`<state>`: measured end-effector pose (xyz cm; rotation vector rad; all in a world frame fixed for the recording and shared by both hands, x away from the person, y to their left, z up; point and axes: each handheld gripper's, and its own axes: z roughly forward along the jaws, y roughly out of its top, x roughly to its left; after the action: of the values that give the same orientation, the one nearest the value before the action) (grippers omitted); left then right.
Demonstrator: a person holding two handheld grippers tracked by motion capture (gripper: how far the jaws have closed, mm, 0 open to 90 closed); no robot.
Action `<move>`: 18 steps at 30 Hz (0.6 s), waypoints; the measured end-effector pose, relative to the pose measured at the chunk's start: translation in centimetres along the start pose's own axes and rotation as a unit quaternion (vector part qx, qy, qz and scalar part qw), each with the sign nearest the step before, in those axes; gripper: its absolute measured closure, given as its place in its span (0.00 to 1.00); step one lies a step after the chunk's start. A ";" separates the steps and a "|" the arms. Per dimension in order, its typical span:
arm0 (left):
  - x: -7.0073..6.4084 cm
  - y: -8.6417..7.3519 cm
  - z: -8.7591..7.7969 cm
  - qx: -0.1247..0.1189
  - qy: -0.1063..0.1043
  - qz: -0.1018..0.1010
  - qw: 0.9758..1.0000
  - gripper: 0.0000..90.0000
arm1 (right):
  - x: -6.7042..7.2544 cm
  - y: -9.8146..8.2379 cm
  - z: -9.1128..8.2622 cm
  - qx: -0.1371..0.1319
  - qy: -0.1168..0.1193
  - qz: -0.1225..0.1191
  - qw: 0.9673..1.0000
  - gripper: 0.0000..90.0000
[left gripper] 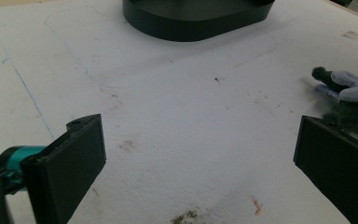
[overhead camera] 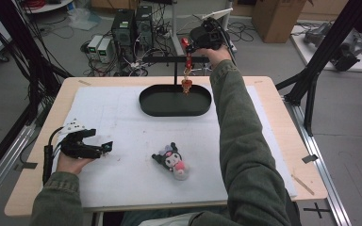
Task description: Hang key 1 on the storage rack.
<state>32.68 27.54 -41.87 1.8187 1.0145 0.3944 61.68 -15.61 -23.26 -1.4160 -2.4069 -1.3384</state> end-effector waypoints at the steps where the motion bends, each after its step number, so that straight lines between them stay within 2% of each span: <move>1: 0.0 0.0 0.0 0.002 0.000 0.001 1.000 0.03 | 0.0 0.0 0.0 0.000 0.000 0.000 1.000 0.83; 7: 0.0 0.0 0.0 -0.001 0.001 0.000 1.000 0.03 | 0.1 0.1 -0.4 -0.021 0.007 0.000 1.000 0.83; 8: 0.0 0.0 0.1 0.003 0.001 0.001 1.000 0.03 | 0.1 0.2 -0.5 -0.038 0.006 0.004 0.999 0.83; 11: 0.0 0.0 0.2 0.004 0.001 0.002 1.000 0.03 | 0.3 0.3 -0.4 -0.059 0.004 0.009 0.998 0.83; 15: 0.0 0.0 0.2 0.007 0.000 0.003 1.000 0.03 | 0.5 0.2 0.4 -0.057 -0.019 0.004 0.998 0.83; 17: 0.0 0.0 0.1 0.005 0.001 0.003 1.000 0.03 | 0.4 0.2 0.5 -0.061 -0.017 0.007 0.998 0.83; 18: 0.0 0.0 0.1 0.004 0.002 0.001 1.000 0.03 | 0.4 0.2 0.5 -0.065 -0.024 0.011 0.998 0.82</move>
<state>32.70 27.49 -41.93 1.8264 1.0179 0.3958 61.77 -14.93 -23.33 -1.5166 -2.3659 -1.4987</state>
